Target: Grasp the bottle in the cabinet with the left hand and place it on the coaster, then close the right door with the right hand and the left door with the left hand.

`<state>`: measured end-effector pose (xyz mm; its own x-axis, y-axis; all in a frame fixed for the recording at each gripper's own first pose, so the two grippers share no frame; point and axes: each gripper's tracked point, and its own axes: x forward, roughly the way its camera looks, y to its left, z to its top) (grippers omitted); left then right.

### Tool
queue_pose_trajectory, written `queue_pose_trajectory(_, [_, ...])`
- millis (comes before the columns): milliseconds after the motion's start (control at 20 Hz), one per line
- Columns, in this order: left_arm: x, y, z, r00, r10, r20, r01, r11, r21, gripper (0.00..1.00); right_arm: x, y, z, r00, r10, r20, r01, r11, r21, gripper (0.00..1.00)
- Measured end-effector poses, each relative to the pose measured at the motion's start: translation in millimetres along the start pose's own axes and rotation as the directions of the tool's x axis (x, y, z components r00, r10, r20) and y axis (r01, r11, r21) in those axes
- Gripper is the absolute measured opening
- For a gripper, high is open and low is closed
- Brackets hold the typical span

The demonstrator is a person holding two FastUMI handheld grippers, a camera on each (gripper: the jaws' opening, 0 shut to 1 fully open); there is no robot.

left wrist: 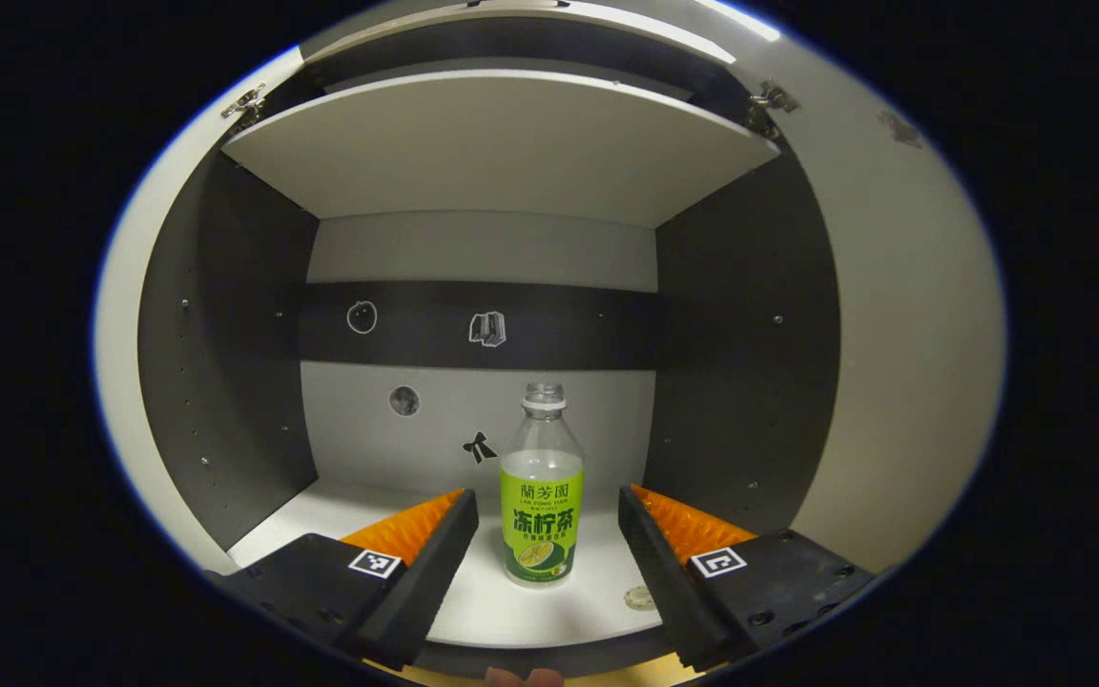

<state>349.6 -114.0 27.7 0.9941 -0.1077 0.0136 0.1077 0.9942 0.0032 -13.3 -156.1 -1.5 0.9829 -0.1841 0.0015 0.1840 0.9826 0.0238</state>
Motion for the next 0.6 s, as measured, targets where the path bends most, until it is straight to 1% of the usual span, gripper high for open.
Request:
queue_pose_trajectory(300, [50.7,6.5,-11.9,1.0,0.027,-0.014,-0.027,0.999,0.029,0.94,3.0,-17.6,-3.8,0.999,-0.049,-0.011,0.048,0.999,-0.016,0.97])
queue_pose_trajectory(450, [67.0,4.1,-19.3,0.999,0.01,-0.037,-0.009,1.0,0.018,0.94,2.9,-23.1,-4.5,0.998,-0.068,-0.018,0.068,0.998,-0.02,0.97])
queue_pose_trajectory(500, [68.4,3.2,-18.5,1.0,0.005,-0.028,-0.004,1.0,0.023,0.82,2.0,-25.5,-4.9,0.997,-0.073,-0.02,0.073,0.997,-0.019,0.97])
queue_pose_trajectory(550, [65.8,0.1,-18.2,0.999,-0.015,-0.032,0.016,1.0,0.025,0.8,1.5,-28.4,-5.3,0.997,-0.079,-0.018,0.078,0.997,-0.018,0.97])
queue_pose_trajectory(600, [64.9,-0.2,-17.4,0.999,-0.024,-0.032,0.025,0.999,0.028,0.79,1.4,-30.4,-5.6,0.996,-0.084,-0.019,0.084,0.996,-0.018,0.97])
